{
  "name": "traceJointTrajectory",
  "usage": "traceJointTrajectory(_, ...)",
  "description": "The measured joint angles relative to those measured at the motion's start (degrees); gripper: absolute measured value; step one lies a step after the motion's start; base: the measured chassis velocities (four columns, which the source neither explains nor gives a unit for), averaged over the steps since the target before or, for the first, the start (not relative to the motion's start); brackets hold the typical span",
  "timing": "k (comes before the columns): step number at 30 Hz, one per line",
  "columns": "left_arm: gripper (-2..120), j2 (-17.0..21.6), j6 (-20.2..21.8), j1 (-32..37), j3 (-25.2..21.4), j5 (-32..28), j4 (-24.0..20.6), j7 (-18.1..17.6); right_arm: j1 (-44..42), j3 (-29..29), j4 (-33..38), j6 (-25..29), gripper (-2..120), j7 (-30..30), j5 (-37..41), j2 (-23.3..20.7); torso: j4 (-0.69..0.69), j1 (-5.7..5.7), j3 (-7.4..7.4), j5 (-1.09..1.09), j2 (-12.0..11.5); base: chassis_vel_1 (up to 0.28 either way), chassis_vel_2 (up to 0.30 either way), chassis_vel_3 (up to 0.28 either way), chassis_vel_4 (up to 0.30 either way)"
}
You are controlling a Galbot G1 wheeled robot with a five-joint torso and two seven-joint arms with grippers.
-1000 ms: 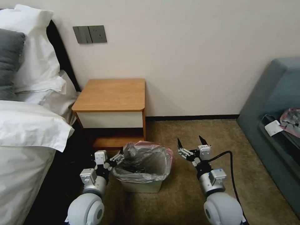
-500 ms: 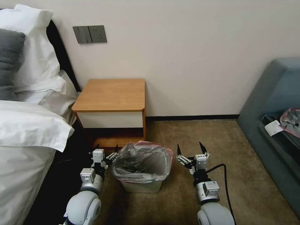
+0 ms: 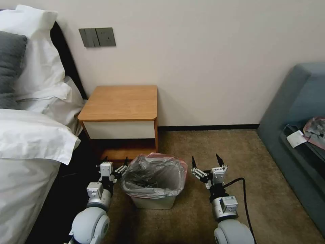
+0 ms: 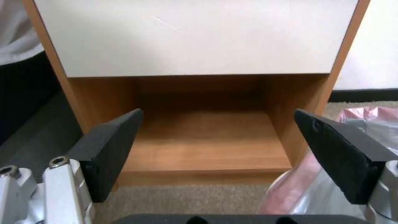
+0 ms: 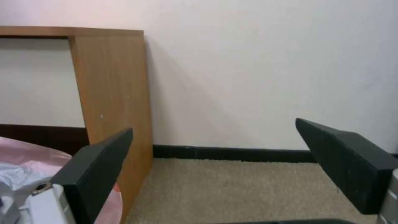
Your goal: Pick up the garbage bag from the table and place it over the trash can.
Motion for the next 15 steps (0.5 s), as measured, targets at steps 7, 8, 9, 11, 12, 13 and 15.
traceJointTrajectory(7, 93, 0.0, 0.1, 0.0, 0.0, -0.1, 0.0, 0.0, 0.0, 0.0, 0.0, 0.0, 100, 0.0, 0.1, 0.0, 0.0, 0.0, 0.0, 0.0, 0.0, 0.0, 0.0, 0.0, 0.0)
traceJointTrajectory(8, 93, 0.0, 0.1, 0.0, 0.0, -0.1, 0.0, 0.0, 0.0, 0.0, 0.0, 0.0, 100, 0.0, 0.1, 0.0, 0.0, 0.0, 0.0, 0.0, 0.0, 0.0, 0.0, 0.0, 0.0)
traceJointTrajectory(9, 93, 0.0, 0.1, 0.0, 0.0, -0.1, 0.0, 0.0, 0.0, 0.0, 0.0, 0.0, 100, 0.0, 0.1, 0.0, 0.0, 0.0, 0.0, 0.0, 0.0, 0.0, 0.0, 0.0, 0.0)
traceJointTrajectory(11, 93, 0.0, 0.1, 0.0, 0.0, -0.1, 0.0, -0.1, 0.0, 0.0, 0.0, 0.0, 100, 0.0, 0.1, 0.0, 0.0, 0.0, 0.0, 0.0, 0.0, 0.0, 0.0, 0.0, 0.0)
traceJointTrajectory(12, 93, 0.0, 0.1, 0.0, 0.0, -0.1, 0.0, -0.1, 0.0, 0.0, 0.0, 0.0, 100, 0.0, 0.1, 0.0, 0.0, 0.0, 0.0, 0.0, 0.0, 0.0, 0.0, 0.0, 0.0)
traceJointTrajectory(13, 93, 0.0, 0.1, 0.0, 0.0, -0.1, 0.0, -0.1, 0.0, 0.0, 0.0, -0.1, 100, 0.0, 0.1, 0.0, 0.0, 0.0, 0.0, 0.0, 0.0, 0.0, 0.0, 0.0, 0.0)
traceJointTrajectory(15, 93, 0.0, 0.1, 0.0, 0.0, -0.1, -0.1, -0.1, 0.0, 0.0, 0.0, -0.1, 100, 0.0, 0.1, 0.0, 0.0, 0.0, 0.0, 0.0, 0.0, 0.0, 0.0, 0.0, 0.0)
